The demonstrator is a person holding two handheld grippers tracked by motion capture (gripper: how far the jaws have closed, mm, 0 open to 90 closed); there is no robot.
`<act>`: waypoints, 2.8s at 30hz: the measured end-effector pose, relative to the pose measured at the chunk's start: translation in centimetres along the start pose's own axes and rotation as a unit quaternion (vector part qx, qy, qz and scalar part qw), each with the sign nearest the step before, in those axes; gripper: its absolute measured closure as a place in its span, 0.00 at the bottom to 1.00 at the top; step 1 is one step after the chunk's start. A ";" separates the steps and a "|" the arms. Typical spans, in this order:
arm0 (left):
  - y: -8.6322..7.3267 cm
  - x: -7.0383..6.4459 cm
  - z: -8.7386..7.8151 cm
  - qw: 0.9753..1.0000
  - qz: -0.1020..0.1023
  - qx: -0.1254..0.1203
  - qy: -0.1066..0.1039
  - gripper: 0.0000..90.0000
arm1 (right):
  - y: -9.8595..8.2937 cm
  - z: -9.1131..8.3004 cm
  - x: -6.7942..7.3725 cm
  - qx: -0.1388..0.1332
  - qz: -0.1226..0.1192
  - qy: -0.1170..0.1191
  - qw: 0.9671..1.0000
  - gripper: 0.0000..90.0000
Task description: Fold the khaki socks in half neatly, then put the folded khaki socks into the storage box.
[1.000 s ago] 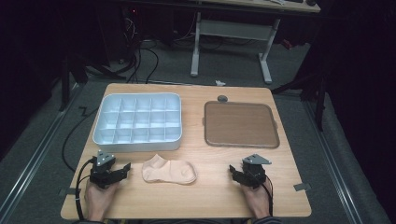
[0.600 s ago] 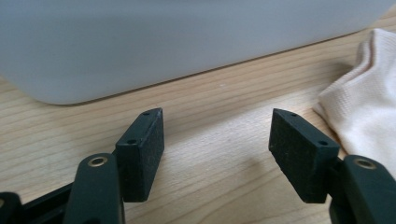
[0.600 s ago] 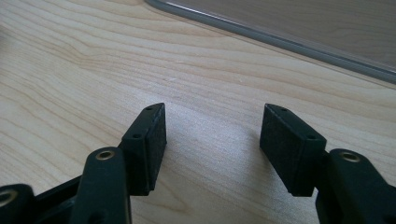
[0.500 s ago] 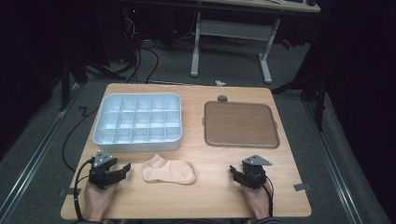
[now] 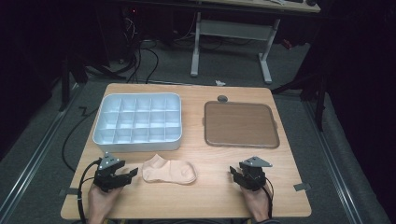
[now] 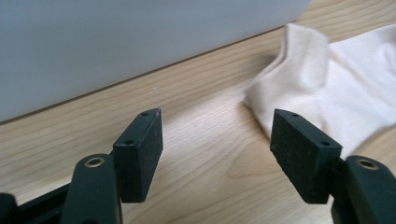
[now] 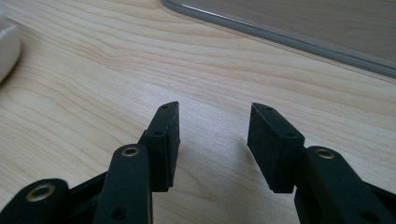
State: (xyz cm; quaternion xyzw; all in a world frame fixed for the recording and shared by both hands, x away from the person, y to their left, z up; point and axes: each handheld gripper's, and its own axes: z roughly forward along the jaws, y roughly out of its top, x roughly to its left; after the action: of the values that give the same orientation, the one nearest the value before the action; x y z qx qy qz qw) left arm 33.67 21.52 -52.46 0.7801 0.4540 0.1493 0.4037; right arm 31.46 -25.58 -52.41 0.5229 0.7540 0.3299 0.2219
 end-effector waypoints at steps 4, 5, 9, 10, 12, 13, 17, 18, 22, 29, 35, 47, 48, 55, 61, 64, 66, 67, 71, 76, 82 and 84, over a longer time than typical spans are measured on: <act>0.3 -0.6 -0.1 1.000 -0.001 -0.004 -0.016 0.39 | 0.2 -0.3 0.5 -0.005 -0.007 0.009 1.000 0.62; 0.4 -0.8 0.0 1.000 0.000 -0.004 -0.019 0.39 | 0.2 -0.3 0.7 -0.006 -0.008 0.011 1.000 0.62; 0.7 -1.5 0.4 1.000 0.008 0.003 -0.026 0.39 | 0.4 -0.5 1.5 -0.012 -0.013 0.026 0.999 0.63; 0.7 -1.5 0.5 1.000 0.008 0.005 -0.026 0.39 | 0.5 -0.5 1.7 -0.013 -0.017 0.031 0.999 0.64; 0.8 -1.7 0.6 1.000 0.010 0.006 -0.028 0.39 | 0.6 -0.5 2.2 -0.014 -0.019 0.036 0.999 0.64; 0.9 -1.9 0.8 0.999 0.010 0.007 -0.030 0.39 | 0.7 -0.4 2.4 -0.015 -0.021 0.039 0.999 0.64; 1.1 -2.3 1.1 0.999 0.015 0.008 -0.031 0.39 | 0.9 -0.3 3.3 -0.016 -0.033 0.050 0.998 0.64; 1.1 -2.3 1.1 0.999 0.015 0.008 -0.031 0.39 | 1.0 -0.3 3.4 -0.016 -0.034 0.052 0.998 0.64; 1.4 -2.6 1.6 0.999 0.013 0.009 -0.035 0.40 | 1.3 -0.2 4.4 -0.016 -0.044 0.062 0.997 0.64; 1.4 -2.9 2.1 0.999 0.014 0.016 -0.031 0.41 | 1.8 0.0 5.7 -0.018 -0.056 0.076 0.995 0.64; 1.5 -3.0 2.5 0.999 0.012 0.018 -0.032 0.42 | 2.2 0.4 6.9 -0.018 -0.068 0.089 0.994 0.64; 1.6 -3.5 3.1 0.999 0.018 0.028 -0.025 0.43 | 3.3 1.3 9.5 -0.018 -0.089 0.117 0.989 0.64; 1.5 -3.6 3.1 0.999 0.020 0.029 -0.024 0.43 | 3.4 1.5 9.6 -0.019 -0.090 0.119 0.989 0.64; 1.5 -3.8 3.4 0.999 0.027 0.037 -0.018 0.43 | 3.6 2.5 10.2 -0.016 -0.088 0.123 0.988 0.64; 1.5 -4.3 3.6 0.999 0.038 0.037 -0.009 0.45 | 3.7 3.2 10.6 -0.006 -0.090 0.123 0.988 0.63; 1.5 -4.5 3.7 0.998 0.045 0.036 -0.001 0.46 | 3.7 3.5 10.6 -0.003 -0.090 0.121 0.989 0.64; 1.4 -4.6 3.7 0.998 0.043 0.037 -0.001 0.46 | 3.7 3.6 10.6 0.001 -0.090 0.121 0.989 0.67; 1.4 -4.6 3.7 0.998 0.045 0.037 0.000 0.46 | 3.7 3.7 10.6 0.003 -0.089 0.123 0.988 0.68; 1.3 -4.6 3.7 0.999 0.044 0.031 0.001 0.49 | 3.6 4.1 10.8 0.013 -0.095 0.129 0.987 0.73; 1.3 -4.6 3.6 0.998 0.048 0.031 -0.005 0.55 | 3.5 4.3 10.8 0.020 -0.092 0.134 0.987 0.77; 1.3 -4.5 3.6 0.998 0.044 0.029 -0.016 0.66 | 3.4 4.3 11.0 0.019 -0.109 0.134 0.985 0.83; 1.4 -4.5 3.6 0.999 0.041 0.030 -0.019 0.68 | 3.4 4.2 11.0 0.020 -0.111 0.133 0.985 0.83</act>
State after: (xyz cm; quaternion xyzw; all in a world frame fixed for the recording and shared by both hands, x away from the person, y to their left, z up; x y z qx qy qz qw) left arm 34.19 15.63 -53.11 0.8125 0.4180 0.1376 0.3824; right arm 32.59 -13.34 -52.69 0.3922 0.8364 0.3546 0.1444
